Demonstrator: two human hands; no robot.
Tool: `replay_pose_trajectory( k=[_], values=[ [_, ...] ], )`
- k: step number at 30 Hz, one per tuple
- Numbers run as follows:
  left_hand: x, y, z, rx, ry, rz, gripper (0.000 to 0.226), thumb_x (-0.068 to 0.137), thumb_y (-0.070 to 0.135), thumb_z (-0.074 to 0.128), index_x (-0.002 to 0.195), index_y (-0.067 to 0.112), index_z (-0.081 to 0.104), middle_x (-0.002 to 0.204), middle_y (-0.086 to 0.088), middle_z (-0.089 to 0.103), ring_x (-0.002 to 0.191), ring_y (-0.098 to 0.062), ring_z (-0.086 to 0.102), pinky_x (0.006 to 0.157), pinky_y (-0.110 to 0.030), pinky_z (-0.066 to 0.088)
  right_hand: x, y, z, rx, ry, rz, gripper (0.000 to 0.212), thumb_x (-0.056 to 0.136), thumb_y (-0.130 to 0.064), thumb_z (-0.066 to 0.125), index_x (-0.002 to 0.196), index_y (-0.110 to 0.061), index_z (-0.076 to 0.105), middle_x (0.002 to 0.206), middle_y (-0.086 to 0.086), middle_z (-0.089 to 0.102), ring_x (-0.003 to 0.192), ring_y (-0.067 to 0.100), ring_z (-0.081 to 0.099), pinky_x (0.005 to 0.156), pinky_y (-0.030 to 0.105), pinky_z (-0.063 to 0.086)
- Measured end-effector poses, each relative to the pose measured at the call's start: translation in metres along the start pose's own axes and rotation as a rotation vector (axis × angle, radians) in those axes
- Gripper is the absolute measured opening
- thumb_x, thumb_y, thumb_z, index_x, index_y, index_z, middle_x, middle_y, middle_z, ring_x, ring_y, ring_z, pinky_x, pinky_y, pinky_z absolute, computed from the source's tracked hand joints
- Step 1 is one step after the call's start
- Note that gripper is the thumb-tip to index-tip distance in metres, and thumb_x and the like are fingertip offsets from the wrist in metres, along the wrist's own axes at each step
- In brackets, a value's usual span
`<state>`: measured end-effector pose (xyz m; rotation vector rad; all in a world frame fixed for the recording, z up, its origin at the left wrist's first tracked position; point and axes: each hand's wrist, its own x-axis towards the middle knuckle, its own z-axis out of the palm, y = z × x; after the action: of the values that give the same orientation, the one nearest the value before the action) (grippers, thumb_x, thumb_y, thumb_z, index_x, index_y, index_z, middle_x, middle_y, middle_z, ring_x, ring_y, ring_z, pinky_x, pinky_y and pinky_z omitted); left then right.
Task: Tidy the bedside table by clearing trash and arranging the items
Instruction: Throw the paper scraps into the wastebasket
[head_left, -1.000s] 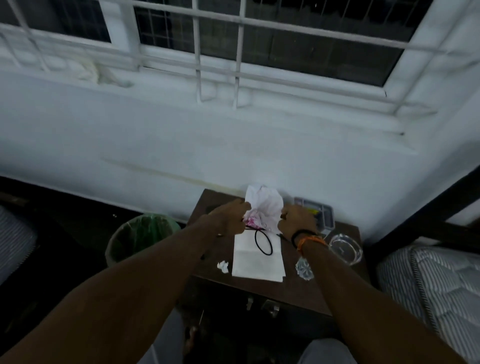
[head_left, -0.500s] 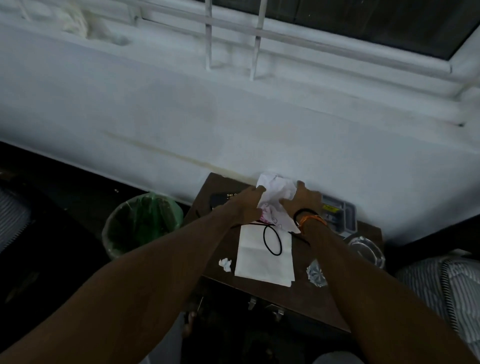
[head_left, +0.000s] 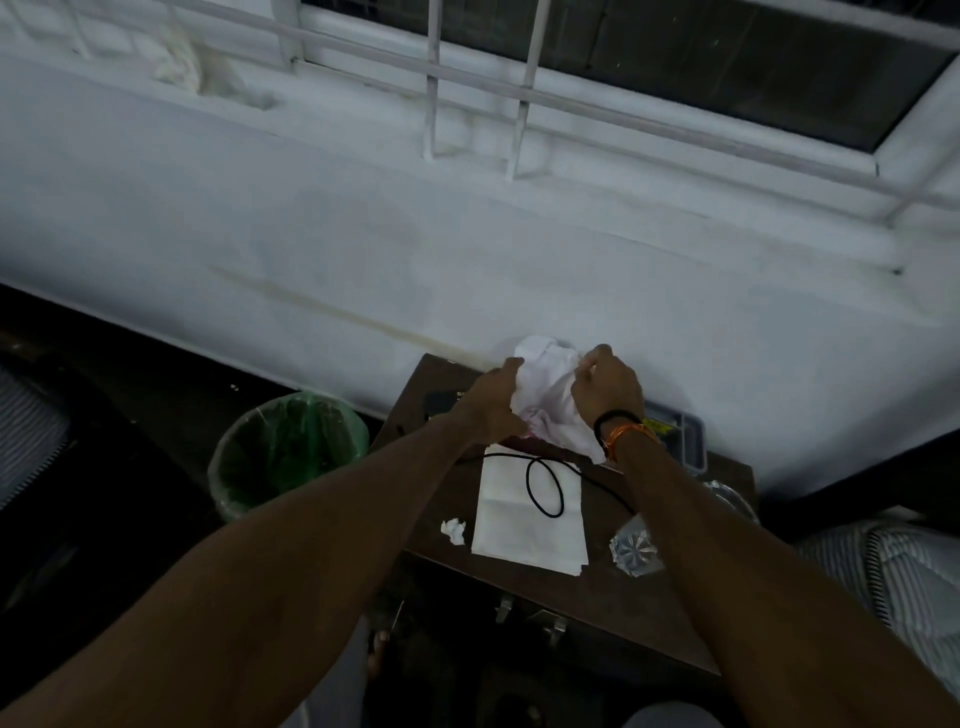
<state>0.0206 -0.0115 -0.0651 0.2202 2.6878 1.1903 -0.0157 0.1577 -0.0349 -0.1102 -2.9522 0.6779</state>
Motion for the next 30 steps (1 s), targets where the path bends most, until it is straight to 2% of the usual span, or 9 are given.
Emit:
replay_pose_trajectory(
  k=[3,6,10,13,16,19,21,26,30],
  values=[
    [-0.004,0.006,-0.014,0.025,0.047,0.040,0.130,0.054,0.026,0.094,0.153,0.012,0.011,0.136,-0.021,0.040,0.124,-0.034,0.044,0.103,-0.046,0.042,-0.001,-0.015,-0.016,0.030,0.107,-0.040,0.016,0.092,-0.014,0.043,0.103,-0.009,0.053,0.092,0.017,0.066,0.087,0.037,0.061,0.069,0.039,0.049],
    [-0.009,0.011,-0.028,0.070,0.185,0.083,0.135,0.046,0.033,0.096,0.153,0.020,0.014,0.132,-0.019,0.032,0.116,-0.034,0.042,0.100,-0.046,0.043,0.000,-0.036,-0.028,0.146,0.165,-0.047,0.015,0.092,-0.015,0.041,0.103,-0.010,0.051,0.090,0.017,0.065,0.085,0.037,0.061,0.067,0.036,0.045],
    [-0.019,0.007,-0.051,-0.126,0.325,0.114,0.103,0.057,0.030,0.092,0.142,0.018,0.037,0.126,-0.016,0.040,0.111,-0.030,0.053,0.092,-0.029,0.046,-0.002,-0.073,-0.032,0.322,0.159,-0.004,0.018,0.094,-0.016,0.042,0.106,-0.011,0.054,0.101,0.014,0.068,0.094,0.034,0.061,0.077,0.034,0.045],
    [-0.026,-0.012,-0.078,-0.143,0.403,0.096,0.073,0.062,0.048,0.078,0.124,0.017,0.054,0.113,-0.012,0.058,0.105,-0.024,0.057,0.090,-0.031,0.048,-0.002,-0.106,-0.021,0.412,0.147,0.011,0.020,0.094,-0.017,0.044,0.107,-0.011,0.058,0.105,0.010,0.068,0.098,0.031,0.061,0.081,0.033,0.046],
    [-0.035,-0.038,-0.107,-0.155,0.482,0.083,0.065,0.059,0.053,0.072,0.109,0.012,0.064,0.102,-0.010,0.066,0.096,-0.024,0.061,0.083,-0.032,0.049,0.001,-0.139,-0.004,0.475,0.110,0.009,0.019,0.092,-0.019,0.047,0.104,-0.014,0.061,0.105,0.007,0.069,0.099,0.027,0.060,0.081,0.031,0.047],
    [-0.046,-0.068,-0.139,-0.145,0.505,-0.024,0.072,0.048,0.038,0.093,0.110,0.015,0.066,0.104,-0.010,0.066,0.090,-0.027,0.063,0.079,-0.044,0.056,0.004,-0.173,0.020,0.536,0.012,0.020,0.019,0.090,-0.022,0.052,0.103,-0.016,0.064,0.105,0.004,0.069,0.097,0.024,0.062,0.077,0.026,0.045],
    [-0.056,-0.094,-0.159,-0.169,0.525,-0.111,0.073,0.039,0.032,0.096,0.105,0.018,0.068,0.103,-0.009,0.065,0.086,-0.028,0.066,0.072,-0.047,0.059,0.004,-0.196,0.041,0.566,-0.106,0.008,0.017,0.087,-0.024,0.057,0.100,-0.019,0.066,0.106,0.002,0.070,0.098,0.023,0.063,0.080,0.028,0.049],
    [-0.086,-0.164,-0.186,-0.019,0.511,-0.308,0.051,0.049,0.027,0.091,0.095,0.014,0.073,0.092,-0.007,0.071,0.084,-0.024,0.067,0.073,-0.032,0.055,-0.010,-0.239,0.114,0.529,-0.381,-0.064,0.027,0.074,-0.033,0.071,0.098,-0.022,0.066,0.104,-0.001,0.070,0.096,0.021,0.066,0.088,0.037,0.055],
    [-0.109,-0.216,-0.175,-0.024,0.436,-0.464,0.051,0.050,0.036,0.080,0.093,0.009,0.072,0.088,-0.013,0.072,0.087,-0.024,0.068,0.069,-0.027,0.047,-0.027,-0.252,0.179,0.342,-0.567,-0.134,0.034,0.074,-0.033,0.074,0.104,-0.020,0.065,0.111,0.001,0.065,0.102,0.021,0.060,0.082,0.028,0.048]
  ],
)
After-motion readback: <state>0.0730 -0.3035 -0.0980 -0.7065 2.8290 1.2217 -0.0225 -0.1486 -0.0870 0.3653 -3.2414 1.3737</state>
